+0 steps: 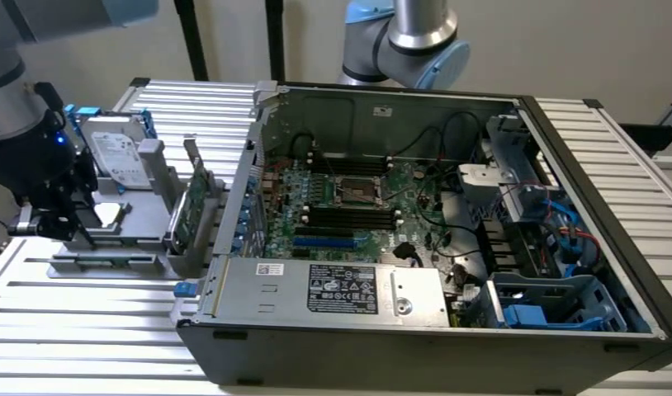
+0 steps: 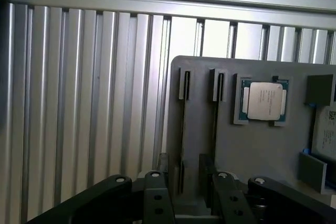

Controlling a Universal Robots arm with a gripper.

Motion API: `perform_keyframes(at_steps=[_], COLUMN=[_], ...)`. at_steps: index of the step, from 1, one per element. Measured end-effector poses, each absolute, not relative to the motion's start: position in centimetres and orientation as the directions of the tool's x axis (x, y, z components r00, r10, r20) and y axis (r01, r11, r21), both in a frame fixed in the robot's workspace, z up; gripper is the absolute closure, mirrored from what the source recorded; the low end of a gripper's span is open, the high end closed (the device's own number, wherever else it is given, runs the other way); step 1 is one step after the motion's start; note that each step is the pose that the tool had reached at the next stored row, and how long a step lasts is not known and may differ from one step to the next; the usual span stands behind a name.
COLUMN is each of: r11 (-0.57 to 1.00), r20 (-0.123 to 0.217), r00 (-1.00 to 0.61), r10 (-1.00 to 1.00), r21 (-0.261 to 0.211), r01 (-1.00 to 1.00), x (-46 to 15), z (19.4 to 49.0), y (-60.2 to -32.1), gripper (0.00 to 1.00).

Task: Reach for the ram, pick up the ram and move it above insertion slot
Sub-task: 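Pick up the ram and move it above insertion slot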

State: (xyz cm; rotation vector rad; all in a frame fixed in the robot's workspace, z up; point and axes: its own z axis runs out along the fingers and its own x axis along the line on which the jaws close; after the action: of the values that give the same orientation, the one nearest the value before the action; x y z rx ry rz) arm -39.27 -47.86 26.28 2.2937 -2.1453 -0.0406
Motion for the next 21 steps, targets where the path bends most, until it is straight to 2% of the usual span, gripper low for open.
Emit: perform_keyframes(at_steps=[21], r11=[-0.054], r20=[-0.018], r00=[0.053], r10=[-0.998], r21=[0.018], r01=[-0.998], x=[-38.8], z=[22.5], y=[-47.9], gripper=[0.64])
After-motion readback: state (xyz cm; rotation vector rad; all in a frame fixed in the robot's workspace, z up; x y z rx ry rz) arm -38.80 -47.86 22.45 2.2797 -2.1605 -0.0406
